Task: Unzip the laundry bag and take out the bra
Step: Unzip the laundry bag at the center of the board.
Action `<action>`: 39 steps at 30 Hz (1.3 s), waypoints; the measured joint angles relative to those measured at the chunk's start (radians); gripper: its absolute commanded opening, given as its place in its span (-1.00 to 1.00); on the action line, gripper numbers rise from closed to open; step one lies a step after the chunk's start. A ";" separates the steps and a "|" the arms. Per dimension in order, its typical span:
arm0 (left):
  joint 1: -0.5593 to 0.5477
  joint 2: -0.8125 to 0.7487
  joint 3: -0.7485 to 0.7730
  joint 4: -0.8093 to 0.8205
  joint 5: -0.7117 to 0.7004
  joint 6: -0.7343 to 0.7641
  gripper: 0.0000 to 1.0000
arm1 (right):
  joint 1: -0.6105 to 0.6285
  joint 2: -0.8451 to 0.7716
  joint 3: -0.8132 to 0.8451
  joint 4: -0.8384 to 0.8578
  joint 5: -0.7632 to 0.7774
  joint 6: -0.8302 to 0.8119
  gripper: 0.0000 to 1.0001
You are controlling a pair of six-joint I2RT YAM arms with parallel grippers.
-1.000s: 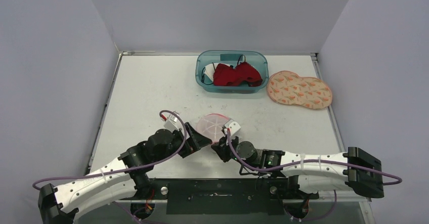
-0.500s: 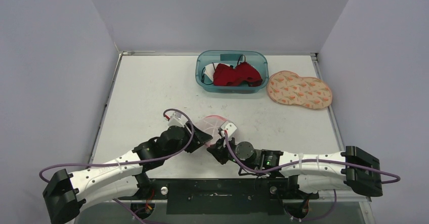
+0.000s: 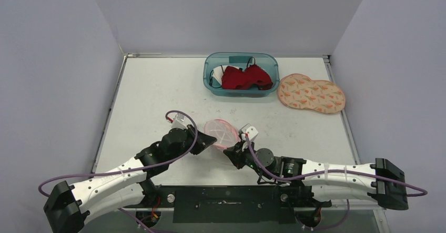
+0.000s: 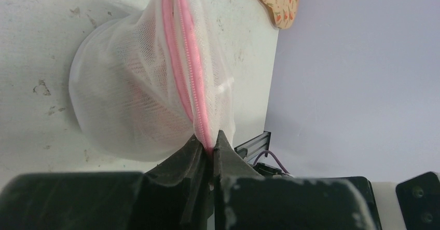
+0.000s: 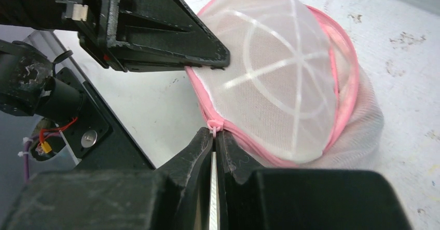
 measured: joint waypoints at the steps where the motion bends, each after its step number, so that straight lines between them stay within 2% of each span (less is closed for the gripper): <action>1: 0.006 0.000 0.000 0.002 0.004 0.002 -1.00 | 0.000 -0.012 -0.004 -0.009 0.008 0.005 -0.89; 8: 0.044 0.005 -0.001 0.019 0.058 0.029 -1.00 | 0.000 -0.058 -0.021 -0.062 0.079 0.050 -0.89; 12: 0.079 0.024 -0.023 0.092 0.118 0.060 -1.00 | -0.002 -0.092 -0.034 -0.082 0.105 0.061 -0.89; 18: 0.168 0.128 -0.038 0.244 0.298 0.146 -0.97 | -0.002 -0.123 -0.038 -0.103 0.109 0.056 -0.89; 21: 0.204 0.199 -0.027 0.290 0.383 0.189 -0.71 | -0.002 -0.124 -0.039 -0.109 0.109 0.050 -0.89; 24: 0.225 0.263 0.008 0.296 0.431 0.233 -0.17 | -0.002 -0.124 -0.044 -0.112 0.111 0.049 -0.90; 25: 0.231 0.276 0.017 0.296 0.439 0.246 0.09 | -0.002 -0.124 -0.046 -0.112 0.113 0.048 -0.89; 26: 0.237 0.283 0.022 0.293 0.443 0.259 0.26 | -0.002 -0.124 -0.048 -0.111 0.114 0.048 -0.89; 28: 0.244 0.280 0.025 0.277 0.444 0.279 0.46 | -0.002 -0.124 -0.049 -0.111 0.117 0.048 -0.89; 32: 0.246 0.198 0.025 0.148 0.434 0.297 0.58 | -0.002 -0.124 -0.049 -0.110 0.117 0.048 -0.89; 39: 0.203 -0.125 0.014 -0.130 0.350 0.252 0.62 | -0.002 -0.090 -0.048 -0.087 0.108 0.029 -0.89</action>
